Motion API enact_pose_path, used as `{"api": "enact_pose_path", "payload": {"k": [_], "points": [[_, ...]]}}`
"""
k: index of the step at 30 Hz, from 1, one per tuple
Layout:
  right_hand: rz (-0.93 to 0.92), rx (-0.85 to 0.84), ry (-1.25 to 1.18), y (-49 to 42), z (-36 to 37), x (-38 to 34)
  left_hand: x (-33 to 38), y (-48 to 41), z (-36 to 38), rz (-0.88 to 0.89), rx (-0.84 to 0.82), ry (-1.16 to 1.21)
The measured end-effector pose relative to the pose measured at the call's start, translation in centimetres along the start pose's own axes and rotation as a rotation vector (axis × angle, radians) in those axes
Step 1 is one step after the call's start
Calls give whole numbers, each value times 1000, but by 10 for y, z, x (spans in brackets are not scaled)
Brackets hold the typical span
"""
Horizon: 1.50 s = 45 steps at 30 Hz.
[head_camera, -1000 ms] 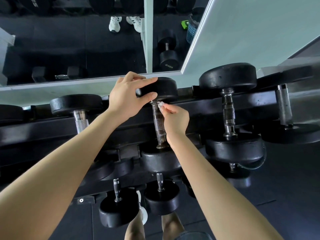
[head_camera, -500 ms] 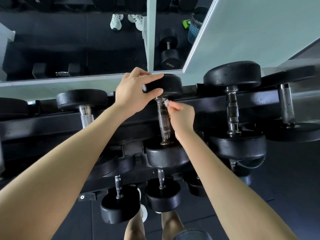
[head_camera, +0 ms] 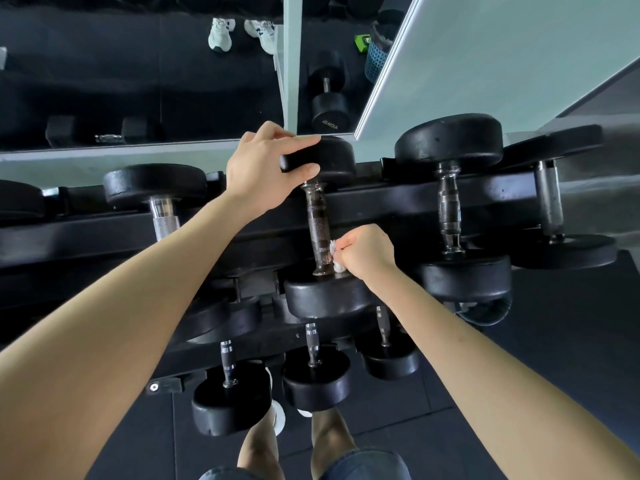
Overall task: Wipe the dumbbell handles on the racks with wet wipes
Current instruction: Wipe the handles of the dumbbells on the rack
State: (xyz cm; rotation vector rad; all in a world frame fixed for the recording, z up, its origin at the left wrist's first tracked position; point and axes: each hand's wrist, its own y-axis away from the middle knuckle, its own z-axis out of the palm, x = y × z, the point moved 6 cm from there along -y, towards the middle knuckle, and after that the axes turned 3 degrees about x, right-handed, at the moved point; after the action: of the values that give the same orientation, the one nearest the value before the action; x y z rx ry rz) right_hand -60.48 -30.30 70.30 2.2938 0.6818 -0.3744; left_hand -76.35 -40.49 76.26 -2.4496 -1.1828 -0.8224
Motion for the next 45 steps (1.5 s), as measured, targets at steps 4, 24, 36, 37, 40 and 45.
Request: {"api": "enact_pose_path", "payload": {"k": [4, 24, 36, 37, 40, 45], "points": [[50, -162, 84, -7, 0, -8, 2, 1, -1, 7, -11, -6], [8, 44, -600, 4, -9, -6, -1, 7, -4, -456, -16, 185], [21, -207, -638, -19, 11, -2, 0, -4, 14, -682, -121, 270], [-1, -256, -631, -20, 14, -4, -2, -5, 14, -691, -111, 276], [-52, -327, -622, -25, 20, -11, -12, -5, 15, -708, -84, 289], [-102, -510, -708, -27, 29, -21, -24, -2, 18, -665, 12, 381]]}}
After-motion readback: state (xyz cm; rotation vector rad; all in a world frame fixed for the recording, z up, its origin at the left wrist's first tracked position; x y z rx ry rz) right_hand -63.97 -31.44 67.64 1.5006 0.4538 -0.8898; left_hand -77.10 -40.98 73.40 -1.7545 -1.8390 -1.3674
